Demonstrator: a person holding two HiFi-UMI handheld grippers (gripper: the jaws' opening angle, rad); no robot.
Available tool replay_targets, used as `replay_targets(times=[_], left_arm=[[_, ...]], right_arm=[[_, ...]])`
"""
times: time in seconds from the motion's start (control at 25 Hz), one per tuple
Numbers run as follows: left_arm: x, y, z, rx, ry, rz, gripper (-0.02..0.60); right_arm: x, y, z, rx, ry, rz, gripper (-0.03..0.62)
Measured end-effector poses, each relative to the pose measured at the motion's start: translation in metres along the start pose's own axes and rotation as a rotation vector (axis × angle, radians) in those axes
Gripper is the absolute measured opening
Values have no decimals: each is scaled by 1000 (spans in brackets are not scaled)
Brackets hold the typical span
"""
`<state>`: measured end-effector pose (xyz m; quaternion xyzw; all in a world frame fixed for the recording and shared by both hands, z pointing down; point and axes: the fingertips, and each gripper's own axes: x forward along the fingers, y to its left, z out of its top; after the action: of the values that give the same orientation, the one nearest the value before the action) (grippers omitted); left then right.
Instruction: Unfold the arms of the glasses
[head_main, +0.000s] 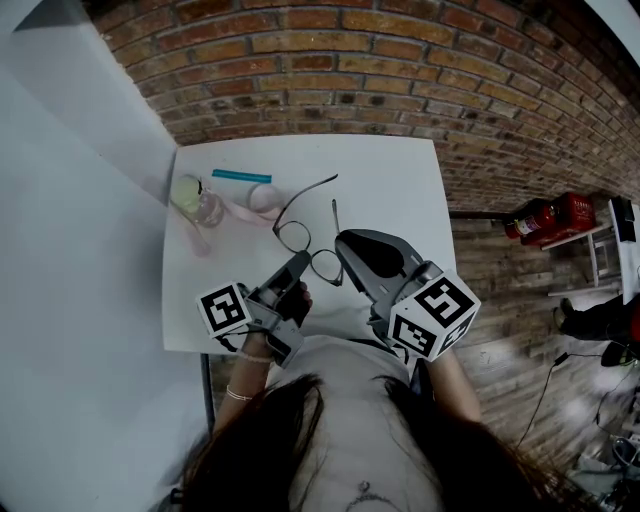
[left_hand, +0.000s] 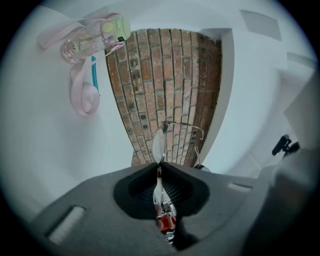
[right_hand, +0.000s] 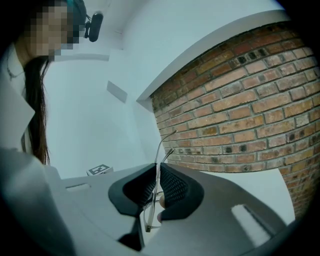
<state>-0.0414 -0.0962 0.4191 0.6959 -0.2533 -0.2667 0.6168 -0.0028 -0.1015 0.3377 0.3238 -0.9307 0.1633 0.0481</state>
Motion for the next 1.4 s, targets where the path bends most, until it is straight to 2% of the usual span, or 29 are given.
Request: replay_targets(times=[1.4], left_arm=[[-13, 10, 18, -77, -104, 9, 23]], right_arm=[[-5, -1, 6, -2, -28, -4, 32]])
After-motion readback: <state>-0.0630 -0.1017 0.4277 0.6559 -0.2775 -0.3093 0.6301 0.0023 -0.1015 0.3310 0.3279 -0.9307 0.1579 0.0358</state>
